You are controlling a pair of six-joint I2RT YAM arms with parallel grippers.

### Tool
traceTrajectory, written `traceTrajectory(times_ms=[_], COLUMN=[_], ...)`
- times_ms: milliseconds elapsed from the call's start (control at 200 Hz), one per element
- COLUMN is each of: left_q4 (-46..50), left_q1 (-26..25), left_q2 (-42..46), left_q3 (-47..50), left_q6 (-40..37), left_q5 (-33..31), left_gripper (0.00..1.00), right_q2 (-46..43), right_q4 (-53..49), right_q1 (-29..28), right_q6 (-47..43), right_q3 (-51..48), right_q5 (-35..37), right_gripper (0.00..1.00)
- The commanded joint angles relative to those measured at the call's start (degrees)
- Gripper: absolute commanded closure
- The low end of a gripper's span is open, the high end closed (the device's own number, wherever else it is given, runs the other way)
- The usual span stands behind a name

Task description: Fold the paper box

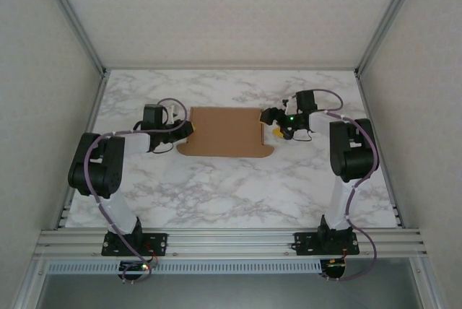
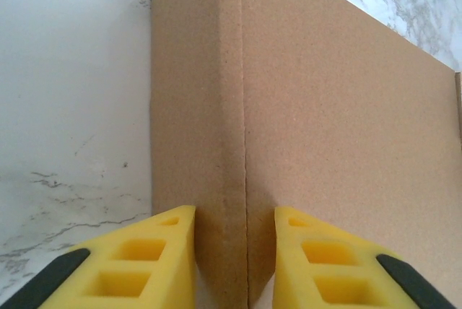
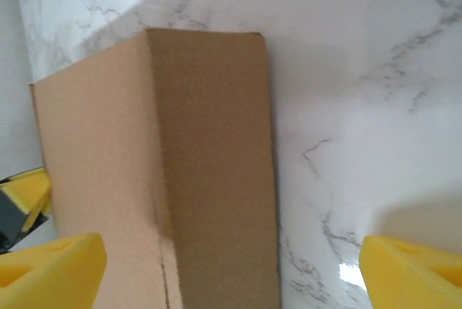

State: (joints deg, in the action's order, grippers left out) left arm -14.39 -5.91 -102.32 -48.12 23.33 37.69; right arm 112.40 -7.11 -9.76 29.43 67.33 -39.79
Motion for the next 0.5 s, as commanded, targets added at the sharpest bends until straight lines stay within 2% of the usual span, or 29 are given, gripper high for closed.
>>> traceTrajectory(times_ms=[0, 350, 496], left_q4=[10.6, 10.9, 11.0], left_q1=[1.5, 2.5, 2.5], left_q2=[-5.7, -7.6, -7.8], left_q3=[3.1, 2.6, 2.5], left_q6=[-1.8, -2.4, -2.4], left_q5=[-2.3, -1.2, -1.1], left_gripper=[0.87, 0.91, 0.92], right_q2=[1.8, 5.4, 7.6], right_q4=[0.0, 1.7, 5.8], right_q1=[-0.2, -1.0, -1.7], right_q6=[-0.2, 1.0, 4.2], right_q3=[0.9, 1.8, 2.0], right_q5=[-3.1, -7.0, -13.1], right_gripper=[0.07, 0.06, 0.07])
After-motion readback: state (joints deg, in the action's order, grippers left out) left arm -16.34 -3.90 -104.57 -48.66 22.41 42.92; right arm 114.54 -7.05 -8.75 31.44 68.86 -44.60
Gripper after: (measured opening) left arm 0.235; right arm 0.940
